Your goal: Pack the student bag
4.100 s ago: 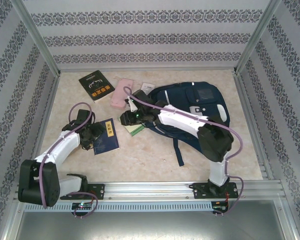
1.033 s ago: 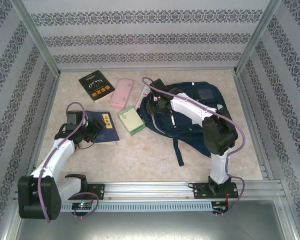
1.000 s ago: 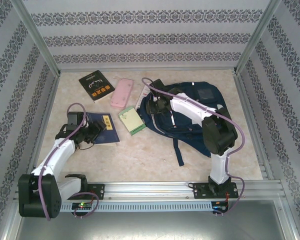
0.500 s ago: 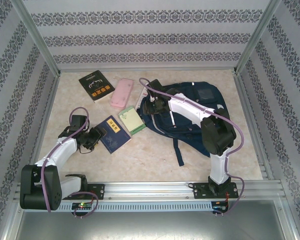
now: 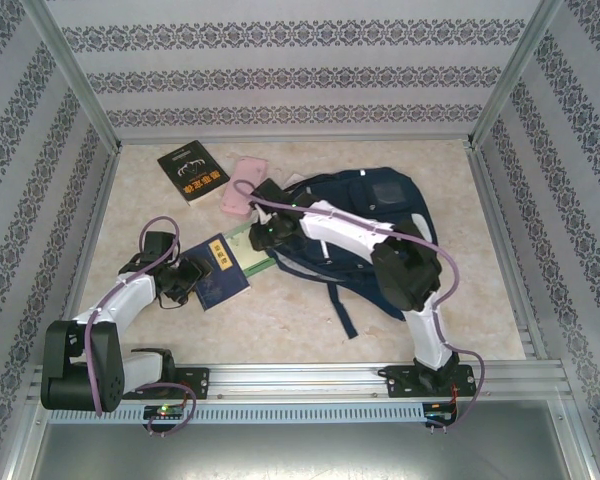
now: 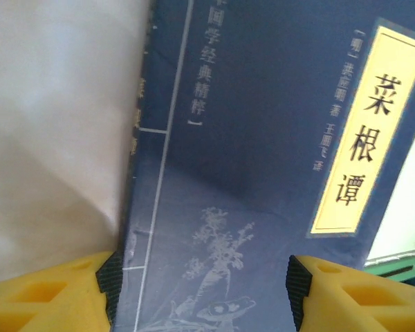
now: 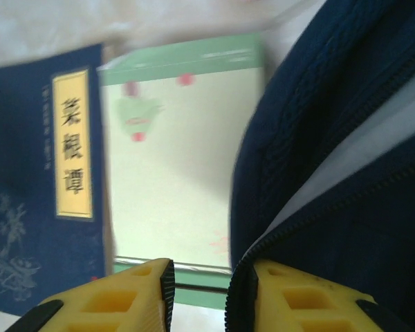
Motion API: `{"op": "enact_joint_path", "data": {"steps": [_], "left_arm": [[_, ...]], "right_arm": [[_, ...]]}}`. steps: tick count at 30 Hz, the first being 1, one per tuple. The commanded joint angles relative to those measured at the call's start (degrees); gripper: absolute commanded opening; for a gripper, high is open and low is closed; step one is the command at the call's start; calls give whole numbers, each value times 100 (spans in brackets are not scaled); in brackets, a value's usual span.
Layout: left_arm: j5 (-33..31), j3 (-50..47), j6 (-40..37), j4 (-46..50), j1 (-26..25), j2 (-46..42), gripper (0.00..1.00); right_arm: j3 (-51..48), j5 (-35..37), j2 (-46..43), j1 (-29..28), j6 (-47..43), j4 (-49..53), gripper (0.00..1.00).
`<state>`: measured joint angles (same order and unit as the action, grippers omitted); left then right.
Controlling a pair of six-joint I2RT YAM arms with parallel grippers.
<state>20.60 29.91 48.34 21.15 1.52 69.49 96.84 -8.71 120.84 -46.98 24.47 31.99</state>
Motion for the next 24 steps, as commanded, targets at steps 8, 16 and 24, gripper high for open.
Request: {"op": "enact_joint_path", "data": {"steps": [8, 16, 24], "left_arm": [[28, -91, 27, -101, -73, -14, 64], [25, -65, 19, -112, -73, -50, 64], [-571, -33, 154, 416, -71, -553, 63]], "right_arm": [[183, 855, 49, -435, 291, 90, 37], [-22, 1809, -558, -459, 68, 36, 46], [405, 449, -203, -712, 93, -189, 41]]}}
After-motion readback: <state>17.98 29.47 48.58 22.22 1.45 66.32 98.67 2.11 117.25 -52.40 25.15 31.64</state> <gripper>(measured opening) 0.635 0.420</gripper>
